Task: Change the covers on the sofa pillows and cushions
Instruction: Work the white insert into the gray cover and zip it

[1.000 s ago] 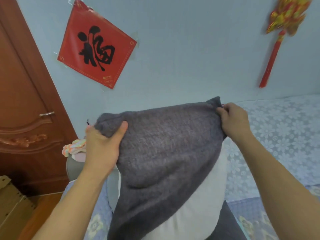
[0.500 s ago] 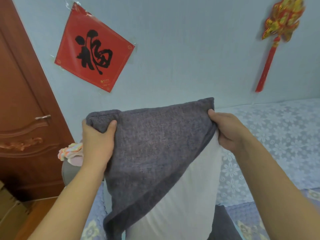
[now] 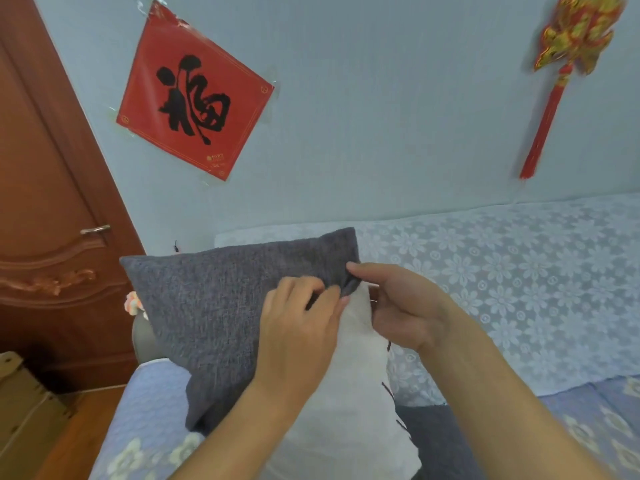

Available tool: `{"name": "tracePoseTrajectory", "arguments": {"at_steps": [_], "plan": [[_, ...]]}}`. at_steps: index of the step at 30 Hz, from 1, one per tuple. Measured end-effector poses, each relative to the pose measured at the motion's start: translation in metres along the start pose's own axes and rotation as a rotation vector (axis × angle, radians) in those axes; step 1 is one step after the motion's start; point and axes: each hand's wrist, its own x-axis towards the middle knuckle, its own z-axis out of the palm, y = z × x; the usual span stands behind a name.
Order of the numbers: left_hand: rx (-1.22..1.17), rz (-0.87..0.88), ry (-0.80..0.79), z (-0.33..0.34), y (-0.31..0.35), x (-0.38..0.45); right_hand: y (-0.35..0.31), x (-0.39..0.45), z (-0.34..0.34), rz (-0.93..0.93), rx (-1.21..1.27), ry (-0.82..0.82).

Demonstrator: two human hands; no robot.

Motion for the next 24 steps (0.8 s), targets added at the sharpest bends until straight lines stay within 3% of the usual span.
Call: {"name": "tracePoseTrajectory", "arguments": {"at_steps": [4,14,19,24], "plan": [[-0.207,-0.017,0.017,0.01,-0.001,-0.011,0.006,-0.001,0.001,0.037,-0.343,-0.095],[-0.449,-0.001,-0.253,-0.006,-0.001,0.007,0.005,0.012,0.0,0.093,-0.014,-0.306],[-0.307,0.096,-0.341,-0.01,-0.001,0.011,0.017,0.014,0.006,0.095,0.175,-0.338],[0.084,-0.069,-0.152,-0.019,-0.01,-0.018,0.011,0.022,-0.012,0.032,0.256,-0.162]]}}
